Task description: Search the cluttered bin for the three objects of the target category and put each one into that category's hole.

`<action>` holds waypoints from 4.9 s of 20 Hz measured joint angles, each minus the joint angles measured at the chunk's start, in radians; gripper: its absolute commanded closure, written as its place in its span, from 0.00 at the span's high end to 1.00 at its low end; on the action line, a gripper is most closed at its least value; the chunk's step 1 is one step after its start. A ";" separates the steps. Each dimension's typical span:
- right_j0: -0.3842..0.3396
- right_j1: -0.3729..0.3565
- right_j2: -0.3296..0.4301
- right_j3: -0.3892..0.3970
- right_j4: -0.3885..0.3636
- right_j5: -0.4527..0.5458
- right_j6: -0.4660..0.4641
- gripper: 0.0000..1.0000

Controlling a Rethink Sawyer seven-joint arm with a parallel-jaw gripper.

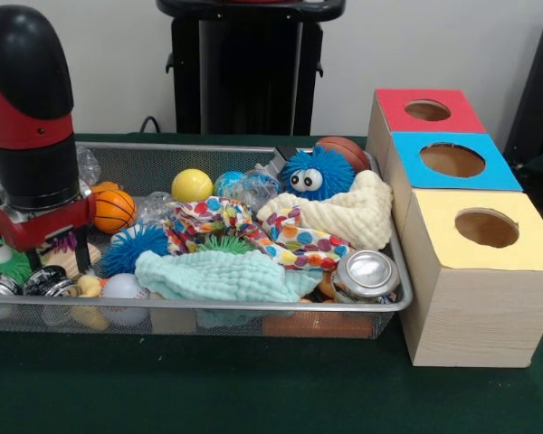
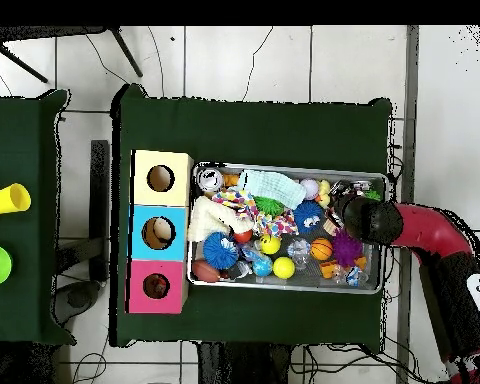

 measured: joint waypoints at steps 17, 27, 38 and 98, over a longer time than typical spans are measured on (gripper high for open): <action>0.033 -0.018 -0.022 0.000 -0.032 0.000 0.000 1.00; 0.087 -0.068 -0.062 -0.001 -0.033 0.006 0.000 1.00; 0.144 -0.130 -0.096 -0.001 -0.023 0.042 0.000 1.00; 0.145 -0.022 -0.080 -0.024 0.095 0.025 0.000 1.00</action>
